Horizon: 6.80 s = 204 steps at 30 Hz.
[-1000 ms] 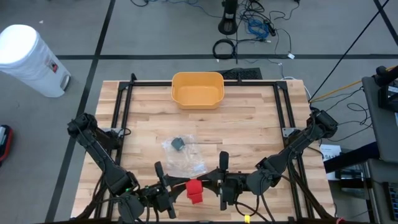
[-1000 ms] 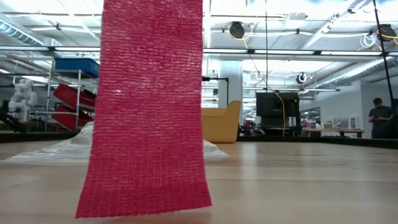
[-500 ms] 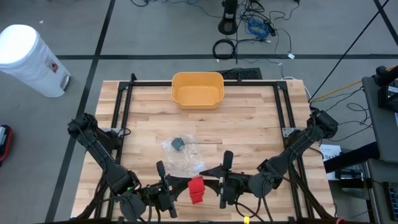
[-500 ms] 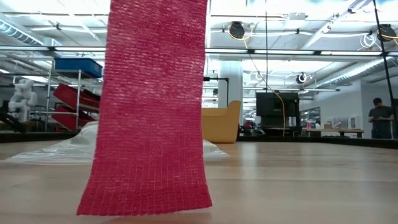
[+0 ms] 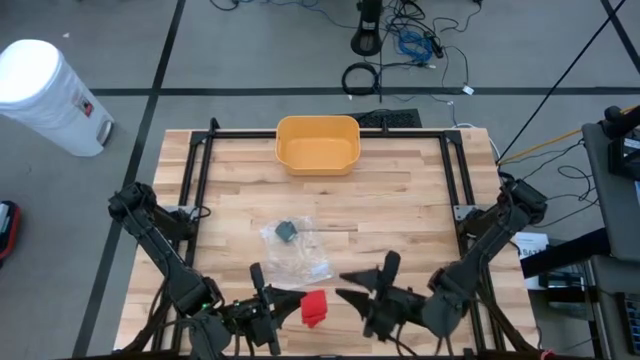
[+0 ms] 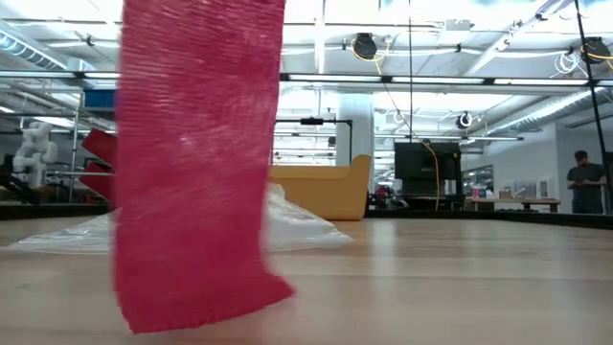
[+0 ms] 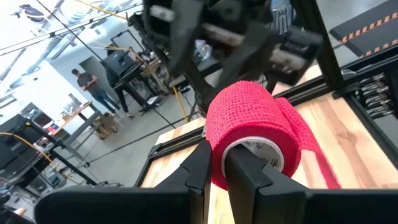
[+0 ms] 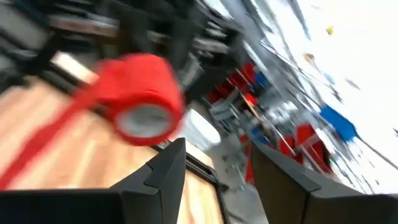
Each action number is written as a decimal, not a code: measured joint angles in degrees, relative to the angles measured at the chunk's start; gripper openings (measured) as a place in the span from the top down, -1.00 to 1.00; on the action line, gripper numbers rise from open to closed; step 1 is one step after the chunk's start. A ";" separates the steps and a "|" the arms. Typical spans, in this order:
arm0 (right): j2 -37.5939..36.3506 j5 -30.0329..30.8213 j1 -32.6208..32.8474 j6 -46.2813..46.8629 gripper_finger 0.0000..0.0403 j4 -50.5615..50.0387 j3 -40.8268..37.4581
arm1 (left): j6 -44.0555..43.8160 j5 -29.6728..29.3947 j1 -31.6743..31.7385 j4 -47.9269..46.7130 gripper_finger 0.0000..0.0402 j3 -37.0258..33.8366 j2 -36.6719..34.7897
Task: Roll bandage
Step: Roll the red bandage
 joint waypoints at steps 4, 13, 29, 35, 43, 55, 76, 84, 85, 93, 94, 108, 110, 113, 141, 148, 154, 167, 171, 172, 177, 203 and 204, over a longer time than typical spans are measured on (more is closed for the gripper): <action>0.81 -6.65 2.75 -1.70 0.19 -4.42 0.00 | 0.06 -0.40 -0.81 0.25 0.80 0.00 -0.67; 9.96 -10.38 2.66 -4.76 0.18 10.24 -0.04 | 5.84 -0.66 -1.67 6.23 0.80 0.02 -0.93; 12.86 -7.37 3.71 -15.45 0.22 4.57 0.00 | 9.14 -2.19 -2.13 6.29 0.79 0.02 -0.95; 17.21 -6.59 2.95 -41.95 0.05 13.85 0.04 | 10.65 -2.14 -2.40 9.10 0.79 0.04 -1.01; 22.25 -5.80 2.66 -66.62 -0.16 22.86 0.00 | 10.72 -1.99 -2.46 8.99 0.79 0.04 -1.01; 22.21 -5.32 0.28 -73.19 -0.17 19.08 0.00 | 12.50 -2.17 -2.51 10.57 0.79 0.04 -1.01; 22.10 -14.80 -1.19 -71.65 0.34 26.56 0.00 | 13.04 -2.36 -2.44 10.46 0.79 0.04 -1.01; 22.10 -17.78 -1.79 -70.92 0.60 28.62 0.02 | 13.06 -2.36 -2.44 10.41 0.79 0.04 -1.01; 22.10 -17.73 -1.91 -70.67 0.63 28.92 0.02 | 13.06 -2.36 -2.44 10.41 0.79 0.04 -1.01; 22.10 -18.66 -1.82 -63.15 0.98 31.75 0.38 | 13.87 -2.45 -2.44 10.42 0.79 0.04 -1.01; 22.10 -18.67 -1.59 -61.29 0.98 31.74 0.71 | 14.71 -2.89 -2.46 10.43 0.79 0.04 -1.01; 22.10 -18.71 2.14 -45.43 1.00 31.46 10.40 | 17.75 -5.49 -4.94 5.65 0.79 0.04 -1.01; 22.08 -19.14 2.54 -44.30 1.00 30.03 12.33 | 17.95 -5.46 -5.27 5.60 0.79 0.04 -1.01; 22.10 -20.03 3.03 -43.48 1.00 27.54 15.42 | 18.17 -5.45 -5.35 5.57 0.79 0.04 -1.01; 21.28 -12.74 -1.24 -32.08 1.00 14.80 32.92 | 17.47 -8.20 -7.47 0.65 0.79 0.04 -0.92; 17.51 -15.87 -2.92 -21.13 1.00 10.97 32.94 | 17.43 -4.58 -8.01 -0.68 0.79 0.04 -0.92; 15.47 -17.14 -5.61 -12.38 1.00 0.46 32.94 | 17.64 -3.45 -8.10 -0.78 0.79 0.04 -0.92; 13.87 -14.67 -7.14 -8.09 1.00 -3.21 32.94 | 17.58 0.42 -9.63 -4.60 0.79 0.04 -0.92; 13.84 -10.58 -7.88 -10.56 1.00 -5.97 32.92 | 17.58 2.41 -9.61 -4.65 0.79 0.04 -0.92; 13.84 -10.54 -8.07 -10.24 1.00 -6.88 32.92 | 17.63 3.11 -9.63 -4.67 0.79 0.04 -0.92; 13.84 -10.28 -8.74 -7.73 1.00 -10.48 32.92 | 17.70 5.91 -9.61 -4.68 0.79 0.04 -0.92; 15.15 -8.13 1.19 27.37 0.63 -47.16 32.92 | 17.56 6.11 -9.50 -4.63 0.79 0.00 -0.92; 15.68 -8.13 1.66 28.94 0.62 -49.09 32.85 | 17.56 5.91 -9.44 -4.47 0.79 0.00 -0.92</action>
